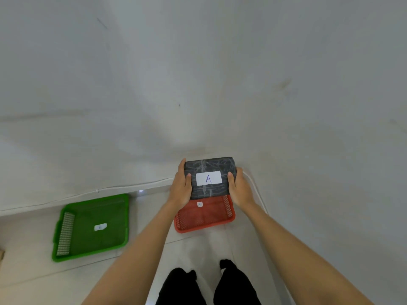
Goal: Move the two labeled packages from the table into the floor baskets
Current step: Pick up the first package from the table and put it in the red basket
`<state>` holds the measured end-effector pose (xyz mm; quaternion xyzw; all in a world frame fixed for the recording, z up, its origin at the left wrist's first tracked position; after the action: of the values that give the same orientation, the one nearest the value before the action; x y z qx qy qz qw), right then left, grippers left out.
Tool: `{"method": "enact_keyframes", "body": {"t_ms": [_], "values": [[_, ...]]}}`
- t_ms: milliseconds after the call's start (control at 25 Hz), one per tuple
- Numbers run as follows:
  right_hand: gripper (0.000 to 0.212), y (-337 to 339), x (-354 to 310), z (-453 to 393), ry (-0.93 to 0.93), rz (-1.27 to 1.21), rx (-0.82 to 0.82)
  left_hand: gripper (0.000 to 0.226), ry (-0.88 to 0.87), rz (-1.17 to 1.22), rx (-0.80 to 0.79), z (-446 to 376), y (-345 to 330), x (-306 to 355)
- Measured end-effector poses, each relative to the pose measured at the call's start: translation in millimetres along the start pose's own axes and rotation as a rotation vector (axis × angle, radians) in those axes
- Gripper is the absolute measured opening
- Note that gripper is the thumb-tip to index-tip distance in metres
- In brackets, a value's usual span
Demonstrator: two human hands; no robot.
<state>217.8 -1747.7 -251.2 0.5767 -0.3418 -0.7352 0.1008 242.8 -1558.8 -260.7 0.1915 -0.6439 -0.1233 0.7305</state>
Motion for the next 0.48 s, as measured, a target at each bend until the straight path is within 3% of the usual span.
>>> {"method": "enact_keyframes", "body": {"t_ms": [280,480], "values": [[0.041,-136,193,-97,0.070,0.068,-0.108,0.053,0.152,0.026,0.072,-68,-144,-200],[0.046,-215,324,-139,0.128,0.262,-0.044,0.058,0.281,0.013,0.174,-94,-220,-336]]}}
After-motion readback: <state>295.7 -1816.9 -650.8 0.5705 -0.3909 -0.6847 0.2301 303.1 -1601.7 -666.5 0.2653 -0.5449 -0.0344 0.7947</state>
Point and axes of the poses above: each hand's wrist, its own z-axis away from the middle knuckle, its own y-axis out of the back of the hand, x = y × z, the point moved 4 cm from there along -z, towards the middle knuckle, and after that the axes turned 12 degrees about x, right-handed, at the moved point
